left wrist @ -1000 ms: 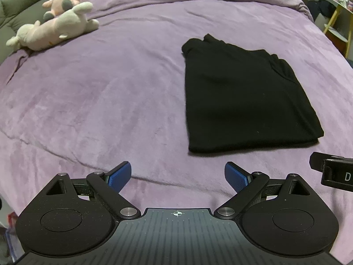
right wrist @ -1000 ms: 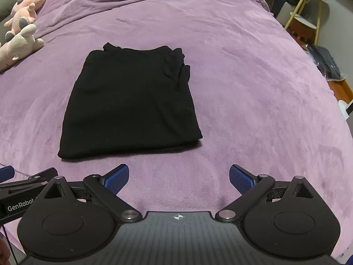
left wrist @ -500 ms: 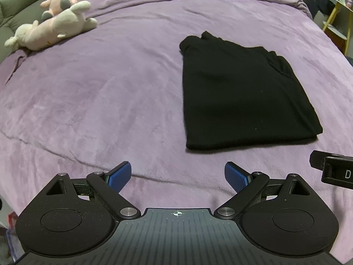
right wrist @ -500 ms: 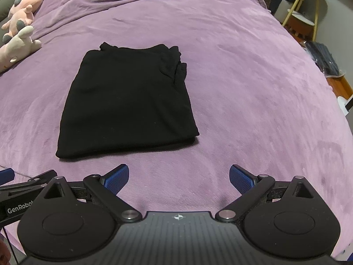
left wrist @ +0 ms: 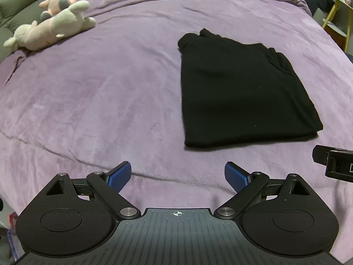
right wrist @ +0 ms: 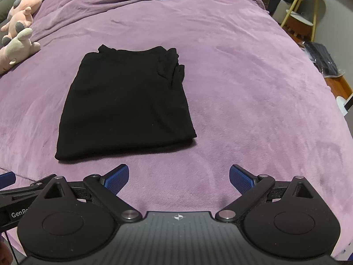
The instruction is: Fold small clothes
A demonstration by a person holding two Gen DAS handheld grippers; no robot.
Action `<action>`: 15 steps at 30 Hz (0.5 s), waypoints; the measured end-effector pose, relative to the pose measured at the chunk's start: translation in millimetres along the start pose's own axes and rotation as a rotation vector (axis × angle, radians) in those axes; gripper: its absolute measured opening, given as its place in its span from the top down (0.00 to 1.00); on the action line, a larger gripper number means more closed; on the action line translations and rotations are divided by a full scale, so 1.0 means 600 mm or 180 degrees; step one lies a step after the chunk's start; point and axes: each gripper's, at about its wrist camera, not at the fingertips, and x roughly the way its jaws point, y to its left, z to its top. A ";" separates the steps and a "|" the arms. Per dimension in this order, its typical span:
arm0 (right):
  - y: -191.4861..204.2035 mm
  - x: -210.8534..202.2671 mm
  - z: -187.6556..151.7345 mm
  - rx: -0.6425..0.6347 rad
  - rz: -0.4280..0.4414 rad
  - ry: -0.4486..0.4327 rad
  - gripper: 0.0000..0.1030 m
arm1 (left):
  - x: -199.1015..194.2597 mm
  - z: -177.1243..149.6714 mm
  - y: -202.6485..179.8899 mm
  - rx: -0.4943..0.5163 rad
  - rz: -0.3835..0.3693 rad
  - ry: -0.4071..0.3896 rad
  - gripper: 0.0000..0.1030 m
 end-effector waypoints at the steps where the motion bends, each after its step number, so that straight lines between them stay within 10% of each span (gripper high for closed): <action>1: -0.001 -0.001 0.001 0.0003 0.0000 -0.0004 0.05 | 0.000 0.000 0.000 0.0001 0.0001 0.0000 0.07; 15: -0.002 -0.003 0.001 0.0003 0.0007 -0.0009 0.05 | -0.005 0.000 -0.008 0.0041 0.0022 -0.0006 0.07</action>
